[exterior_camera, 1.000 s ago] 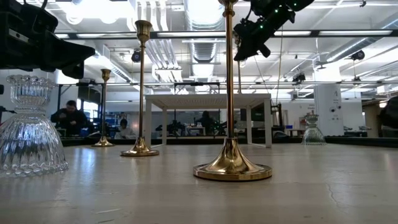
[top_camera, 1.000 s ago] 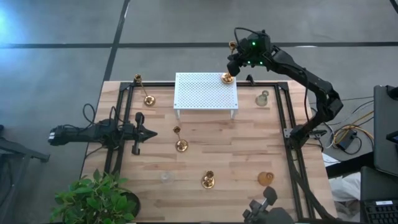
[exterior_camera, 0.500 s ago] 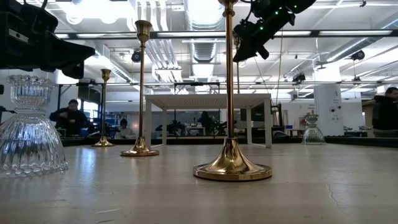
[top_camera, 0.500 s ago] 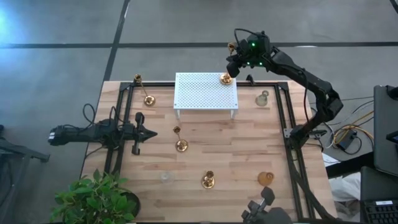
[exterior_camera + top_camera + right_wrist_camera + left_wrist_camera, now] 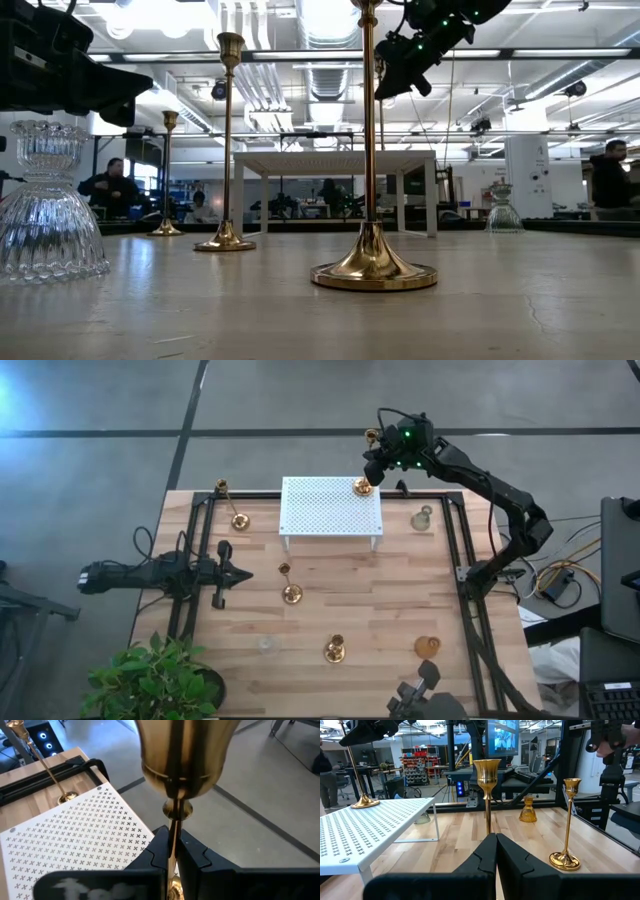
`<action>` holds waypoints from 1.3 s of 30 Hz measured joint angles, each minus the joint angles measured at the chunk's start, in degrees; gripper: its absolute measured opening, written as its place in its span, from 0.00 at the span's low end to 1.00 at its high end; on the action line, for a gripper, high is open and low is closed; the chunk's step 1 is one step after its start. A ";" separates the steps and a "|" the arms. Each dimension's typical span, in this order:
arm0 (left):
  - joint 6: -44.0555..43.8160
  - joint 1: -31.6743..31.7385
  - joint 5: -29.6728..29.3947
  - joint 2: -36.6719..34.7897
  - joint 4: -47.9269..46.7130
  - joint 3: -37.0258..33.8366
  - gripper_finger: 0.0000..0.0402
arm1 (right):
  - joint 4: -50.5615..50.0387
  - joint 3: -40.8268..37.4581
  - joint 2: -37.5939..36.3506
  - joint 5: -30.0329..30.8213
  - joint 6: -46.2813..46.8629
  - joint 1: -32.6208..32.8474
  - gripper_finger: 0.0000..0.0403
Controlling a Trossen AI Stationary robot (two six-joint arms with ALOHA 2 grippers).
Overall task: Pick & Place candle stick holders
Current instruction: Put the gold candle holder on the shelf, then put the glass candle holder on the shelf
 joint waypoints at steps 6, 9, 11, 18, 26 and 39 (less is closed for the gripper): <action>-0.01 -0.01 0.01 -0.01 0.00 0.00 0.03 | -0.22 -0.02 0.02 -0.15 0.08 0.00 0.03; 0.00 0.00 0.00 0.00 0.00 0.00 0.03 | -0.36 -0.02 0.04 -0.91 0.30 -0.02 0.03; -0.01 -0.01 0.00 0.00 0.00 0.00 0.03 | -0.46 -0.02 0.04 -1.13 0.50 -0.02 0.05; -0.01 -0.01 -0.01 0.00 0.00 0.00 0.03 | -2.33 -0.31 0.49 -1.35 1.16 0.00 0.14; -0.01 -0.02 0.00 0.00 0.00 0.00 0.03 | -3.05 -0.33 0.35 -0.83 1.01 0.00 0.24; 0.00 0.00 0.00 0.00 0.00 0.00 0.03 | -2.78 -0.19 0.16 -0.82 0.57 -0.02 0.47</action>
